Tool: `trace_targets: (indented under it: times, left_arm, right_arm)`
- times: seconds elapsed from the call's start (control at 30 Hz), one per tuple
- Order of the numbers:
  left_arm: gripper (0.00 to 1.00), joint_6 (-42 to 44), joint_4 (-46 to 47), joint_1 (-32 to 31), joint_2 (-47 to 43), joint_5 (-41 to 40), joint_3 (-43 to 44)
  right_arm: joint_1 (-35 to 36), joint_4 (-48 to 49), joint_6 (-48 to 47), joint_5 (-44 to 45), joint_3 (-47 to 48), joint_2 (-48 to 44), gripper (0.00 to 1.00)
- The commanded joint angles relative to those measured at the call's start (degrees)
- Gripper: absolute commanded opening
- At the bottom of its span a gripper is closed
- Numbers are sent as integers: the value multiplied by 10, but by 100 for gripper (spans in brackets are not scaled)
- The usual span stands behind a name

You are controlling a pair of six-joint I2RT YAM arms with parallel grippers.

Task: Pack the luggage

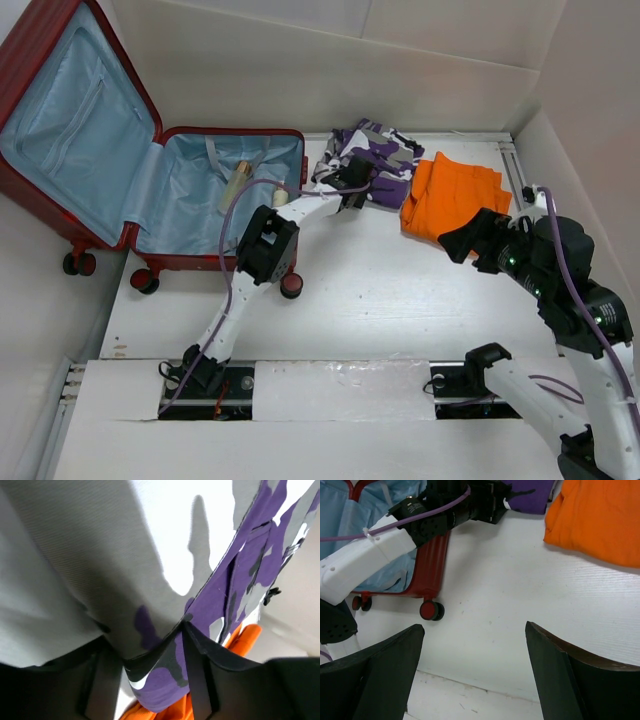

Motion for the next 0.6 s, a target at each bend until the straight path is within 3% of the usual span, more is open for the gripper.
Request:
trace_targets:
  times: [0.0,0.03,0.13,0.17,0.57]
  left_arm:
    - [36,14,-7,8,28,-28,-5]
    - [27,30,13,8,21,-28,-13]
    - [11,52,27,13,21,-22,-18]
    - [0,72,33,13,21,-22,-18]
    - [0,284,120,13,-99,-21,-3]
  right_arm:
    - [4,2,-8,5,0,-4,89]
    - [4,2,-8,11,0,-4,87]
    - [4,-4,-8,18,0,-11,87]
    - [4,-10,-8,18,0,-11,87]
    - [4,-15,-8,29,43,-11,87]
